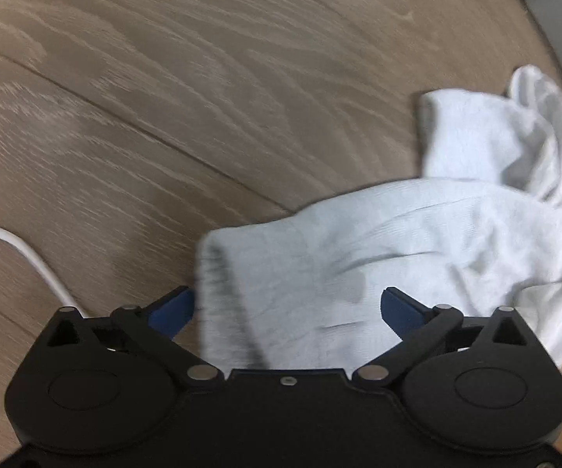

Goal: Fold clothes
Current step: 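Grasp the waistband with the left gripper while the right gripper holds its edge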

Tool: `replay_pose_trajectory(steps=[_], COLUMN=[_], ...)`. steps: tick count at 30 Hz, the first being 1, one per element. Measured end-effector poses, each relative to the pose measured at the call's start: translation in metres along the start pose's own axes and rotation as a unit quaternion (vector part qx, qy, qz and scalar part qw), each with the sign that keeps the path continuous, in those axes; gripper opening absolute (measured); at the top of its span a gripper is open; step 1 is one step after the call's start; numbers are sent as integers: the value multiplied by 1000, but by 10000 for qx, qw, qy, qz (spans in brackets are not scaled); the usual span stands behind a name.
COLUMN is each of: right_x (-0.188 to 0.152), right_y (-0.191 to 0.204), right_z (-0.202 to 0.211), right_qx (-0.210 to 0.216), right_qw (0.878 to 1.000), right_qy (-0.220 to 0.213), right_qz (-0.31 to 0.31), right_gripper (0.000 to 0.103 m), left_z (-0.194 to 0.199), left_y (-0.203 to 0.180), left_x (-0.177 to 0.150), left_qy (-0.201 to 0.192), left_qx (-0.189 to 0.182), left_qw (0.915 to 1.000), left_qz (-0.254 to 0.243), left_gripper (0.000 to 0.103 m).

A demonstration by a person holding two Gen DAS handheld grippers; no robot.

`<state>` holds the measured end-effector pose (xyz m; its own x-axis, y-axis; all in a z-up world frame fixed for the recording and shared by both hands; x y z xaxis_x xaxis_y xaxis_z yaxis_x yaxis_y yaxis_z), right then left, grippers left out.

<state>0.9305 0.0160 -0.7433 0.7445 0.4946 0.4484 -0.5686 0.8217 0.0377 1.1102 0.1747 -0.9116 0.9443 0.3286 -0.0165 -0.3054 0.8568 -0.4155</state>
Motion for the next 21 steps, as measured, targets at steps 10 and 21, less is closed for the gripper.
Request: replay_pose_trajectory(steps=[10, 21], right_x=[-28, -19], right_y=[-5, 55], right_z=[-23, -72], right_qx=[-305, -792], right_qw=[9941, 9632], right_qy=[688, 997], right_qz=[782, 2367], right_gripper=[39, 83], left_z=[38, 45], left_y=[-10, -20], left_x=[-22, -29], left_qy=[-563, -576], left_qx=[-216, -153], left_qw=[9972, 9959], left_qz=[435, 678], left_gripper=[19, 18])
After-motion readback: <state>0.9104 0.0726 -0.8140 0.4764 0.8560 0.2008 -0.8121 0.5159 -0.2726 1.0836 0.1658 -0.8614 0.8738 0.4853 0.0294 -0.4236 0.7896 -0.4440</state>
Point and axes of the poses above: each gripper's, at about its wrist camera, not at the fingertips, and z roughly against the way its jaws point, y to its left, x to its top, the point moved 8 cm from there along -z, roughly the way its jaws point, and after that the axes turned 8 degrees about -z, right-handed, at the moved point
